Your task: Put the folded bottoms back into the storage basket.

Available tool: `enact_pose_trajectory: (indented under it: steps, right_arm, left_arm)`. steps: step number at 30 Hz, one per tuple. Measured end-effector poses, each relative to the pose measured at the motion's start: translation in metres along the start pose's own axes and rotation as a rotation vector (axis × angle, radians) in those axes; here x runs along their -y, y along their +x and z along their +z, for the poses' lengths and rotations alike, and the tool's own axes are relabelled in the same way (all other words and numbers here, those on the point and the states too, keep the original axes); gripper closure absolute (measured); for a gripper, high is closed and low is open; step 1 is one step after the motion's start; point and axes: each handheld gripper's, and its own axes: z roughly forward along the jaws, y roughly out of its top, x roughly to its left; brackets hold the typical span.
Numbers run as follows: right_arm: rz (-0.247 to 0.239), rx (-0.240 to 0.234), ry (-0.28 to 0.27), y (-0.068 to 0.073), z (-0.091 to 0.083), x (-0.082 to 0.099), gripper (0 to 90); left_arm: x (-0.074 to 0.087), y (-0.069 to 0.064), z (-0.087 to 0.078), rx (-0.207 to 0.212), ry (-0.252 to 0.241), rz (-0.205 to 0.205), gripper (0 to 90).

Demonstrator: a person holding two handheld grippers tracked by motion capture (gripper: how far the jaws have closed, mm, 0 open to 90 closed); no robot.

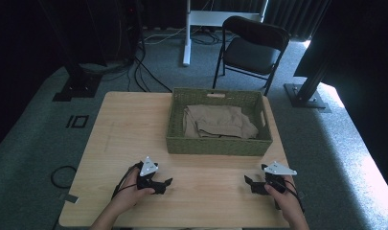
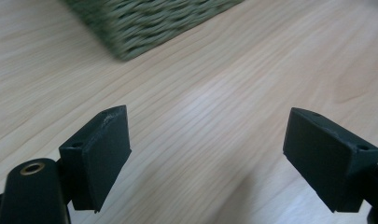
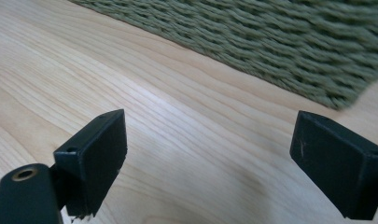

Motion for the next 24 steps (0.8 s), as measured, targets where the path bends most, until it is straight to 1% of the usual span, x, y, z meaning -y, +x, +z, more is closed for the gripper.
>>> enact_pose_trajectory:
  steps: [2,4,5,6,7,8,9,10,12,13,14,15,22,24]
  right_arm:
    - [0.008,0.015,0.011,-0.001,-0.001,0.003,10.6]
    - [0.016,0.035,0.031,-0.001,-0.001,0.006,10.6]
    - [0.008,0.049,0.041,-0.002,-0.001,0.008,10.7]
    - [0.005,0.06,0.051,-0.002,0.0,0.009,10.7]
    - [0.008,0.069,0.063,-0.003,0.0,0.011,10.7]
    - [0.018,0.074,0.075,-0.004,0.001,0.012,10.8]
    - [0.018,0.078,0.086,-0.004,0.001,0.013,10.8]
    - [0.018,0.078,0.086,-0.004,0.001,0.013,10.8]
    - [0.035,0.095,0.124,-0.004,0.001,0.014,12.5]
    - [0.052,0.09,0.125,-0.004,0.001,0.014,12.6]
    - [0.051,0.092,0.126,-0.004,0.001,0.014,12.7]
    - [0.055,0.096,0.126,-0.004,0.001,0.014,12.6]
    - [0.058,0.098,0.126,-0.004,0.002,0.014,11.8]
    - [0.058,0.098,0.126,-0.004,0.002,0.014,11.7]
  left_arm:
    - [0.004,0.002,-0.001,-0.03,0.017,-0.005,15.9]
    - [0.007,0.002,-0.002,-0.078,0.03,0.013,15.9]
    - [0.008,0.002,-0.001,-0.092,0.037,0.012,15.9]
    - [0.01,0.002,-0.001,-0.094,0.056,0.003,15.9]
    - [0.012,0.002,-0.001,-0.096,0.061,-0.009,15.9]
    - [0.013,0.002,-0.001,-0.096,0.065,-0.013,15.9]
    - [0.014,0.002,-0.002,-0.097,0.075,-0.017,15.9]
    - [0.014,0.002,-0.002,-0.097,0.075,-0.017,15.9]
    - [0.016,0.004,-0.004,-0.124,0.086,-0.035,15.8]
    - [0.017,0.005,-0.004,-0.129,0.087,-0.049,15.8]
    - [0.017,0.005,-0.005,-0.132,0.09,-0.07,15.7]
    - [0.017,0.006,-0.005,-0.137,0.092,-0.082,15.7]
    - [0.016,0.008,-0.003,-0.16,0.094,-0.104,14.5]
    - [0.016,0.008,-0.003,-0.16,0.093,-0.104,14.4]
